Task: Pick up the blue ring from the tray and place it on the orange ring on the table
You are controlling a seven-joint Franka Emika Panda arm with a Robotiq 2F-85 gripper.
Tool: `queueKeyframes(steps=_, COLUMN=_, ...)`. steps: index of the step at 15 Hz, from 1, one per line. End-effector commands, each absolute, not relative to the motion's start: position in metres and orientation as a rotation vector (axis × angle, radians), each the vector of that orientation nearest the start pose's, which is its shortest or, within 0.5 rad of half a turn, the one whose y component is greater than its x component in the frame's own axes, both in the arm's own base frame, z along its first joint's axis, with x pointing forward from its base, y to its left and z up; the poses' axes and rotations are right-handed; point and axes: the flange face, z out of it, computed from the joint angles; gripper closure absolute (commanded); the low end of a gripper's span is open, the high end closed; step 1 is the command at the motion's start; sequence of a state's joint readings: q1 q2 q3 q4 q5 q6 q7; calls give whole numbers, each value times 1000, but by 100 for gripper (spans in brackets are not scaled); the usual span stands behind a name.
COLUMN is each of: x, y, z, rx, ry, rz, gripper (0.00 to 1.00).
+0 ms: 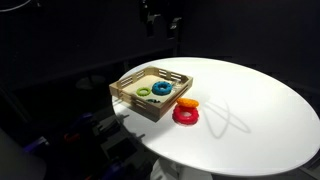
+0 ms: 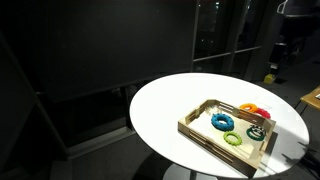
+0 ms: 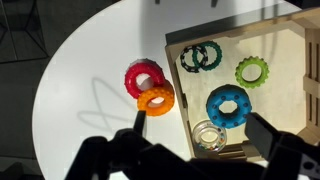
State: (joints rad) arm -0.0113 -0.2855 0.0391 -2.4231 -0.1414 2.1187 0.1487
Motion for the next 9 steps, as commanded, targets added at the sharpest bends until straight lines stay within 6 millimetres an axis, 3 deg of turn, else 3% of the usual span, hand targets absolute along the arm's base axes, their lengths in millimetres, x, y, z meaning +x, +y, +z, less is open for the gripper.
queueKeyframes(steps=1, x=445, y=6, z=415, rx=-3273, ry=77, rz=14, gripper=0)
queueKeyframes(steps=4, x=446, y=8, z=412, rx=-3267, ry=67, rz=12, gripper=0)
queueKeyframes(steps=9, x=461, y=22, z=388, rx=-3240, ry=73, rz=-39, gripper=0)
